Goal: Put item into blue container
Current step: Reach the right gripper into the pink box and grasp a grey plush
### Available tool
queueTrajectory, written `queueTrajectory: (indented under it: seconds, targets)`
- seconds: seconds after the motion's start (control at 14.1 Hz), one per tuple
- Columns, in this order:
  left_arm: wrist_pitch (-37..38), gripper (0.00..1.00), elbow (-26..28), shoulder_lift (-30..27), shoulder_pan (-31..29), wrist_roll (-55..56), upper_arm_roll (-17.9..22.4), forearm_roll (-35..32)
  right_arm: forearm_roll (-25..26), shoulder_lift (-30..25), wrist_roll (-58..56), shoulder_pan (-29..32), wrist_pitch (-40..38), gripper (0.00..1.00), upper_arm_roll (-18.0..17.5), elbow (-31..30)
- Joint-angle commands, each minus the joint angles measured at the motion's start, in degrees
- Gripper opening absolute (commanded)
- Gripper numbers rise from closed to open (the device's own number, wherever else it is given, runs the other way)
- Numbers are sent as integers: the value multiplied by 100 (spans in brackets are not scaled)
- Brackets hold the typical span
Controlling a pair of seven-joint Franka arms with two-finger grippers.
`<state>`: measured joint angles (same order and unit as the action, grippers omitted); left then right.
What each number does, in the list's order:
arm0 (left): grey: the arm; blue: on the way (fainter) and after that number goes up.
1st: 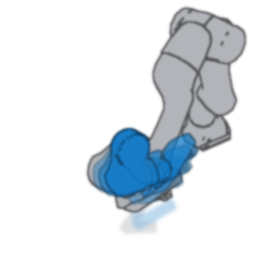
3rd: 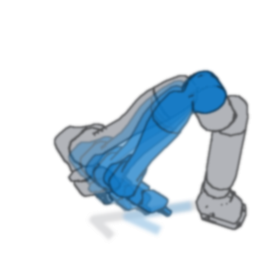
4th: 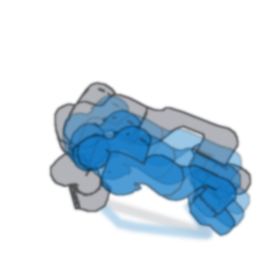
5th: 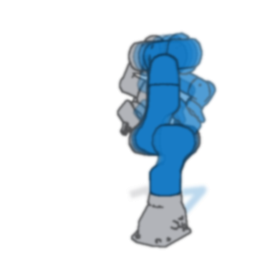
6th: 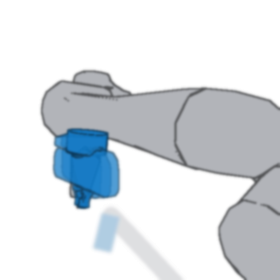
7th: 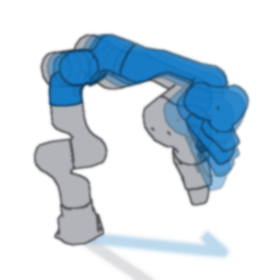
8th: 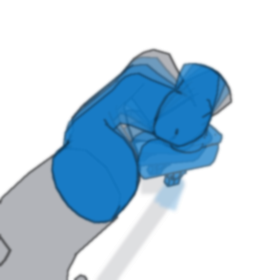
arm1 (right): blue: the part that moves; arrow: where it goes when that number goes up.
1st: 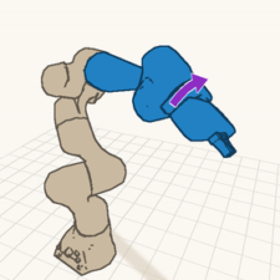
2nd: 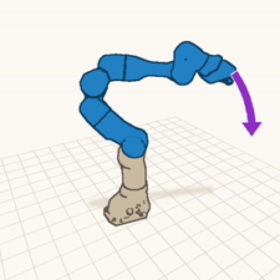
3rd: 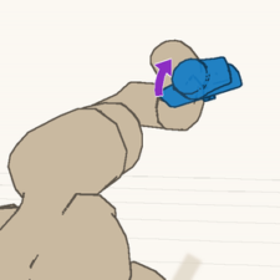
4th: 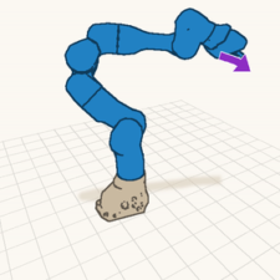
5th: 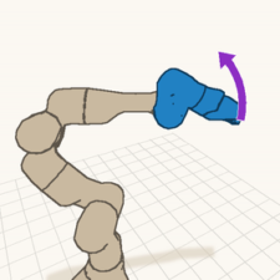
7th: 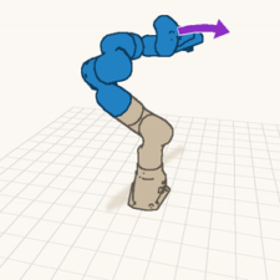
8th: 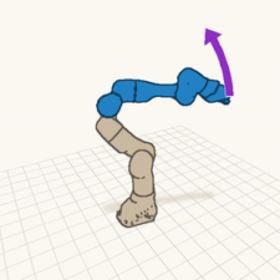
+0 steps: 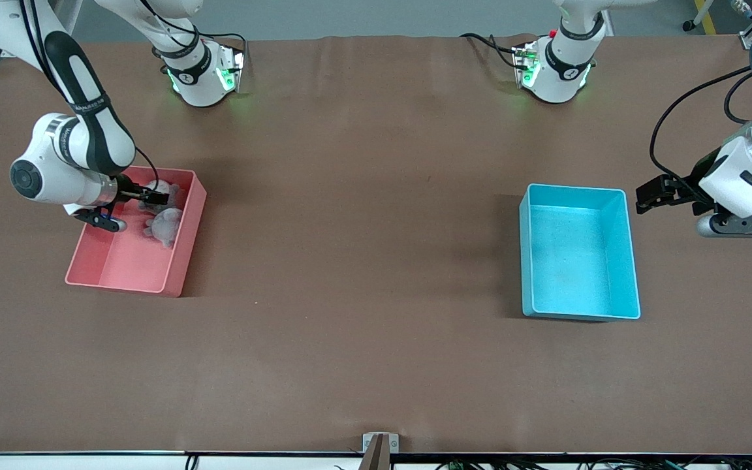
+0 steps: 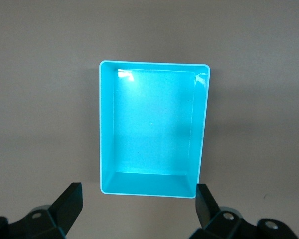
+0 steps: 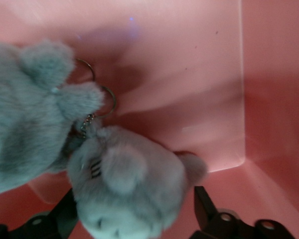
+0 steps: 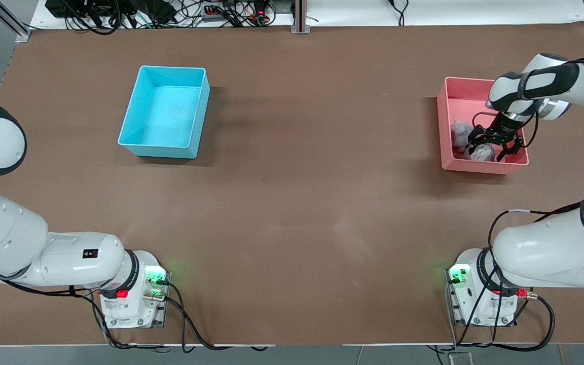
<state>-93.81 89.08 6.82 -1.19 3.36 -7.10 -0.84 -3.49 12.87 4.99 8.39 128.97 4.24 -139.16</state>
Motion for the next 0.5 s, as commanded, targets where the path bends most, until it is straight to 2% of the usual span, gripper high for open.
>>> queueTrajectory:
  seconds: [0.0,0.14,0.28,0.43]
  targets:
    - [-24,100,-57,12,5,-125,7,40,-81,-4,46,22,24,57,-46,-6]
    - [-59,100,-49,12,5,-133,7,40,-81,-30,55,31,-108,26,-55,47]
    - [-59,100,-57,30,-12,-125,7,40,-81,-31,46,40,-345,14,-46,266]
    - [-59,100,-57,21,-30,-133,7,40,-81,-65,55,49,-774,9,-46,643]
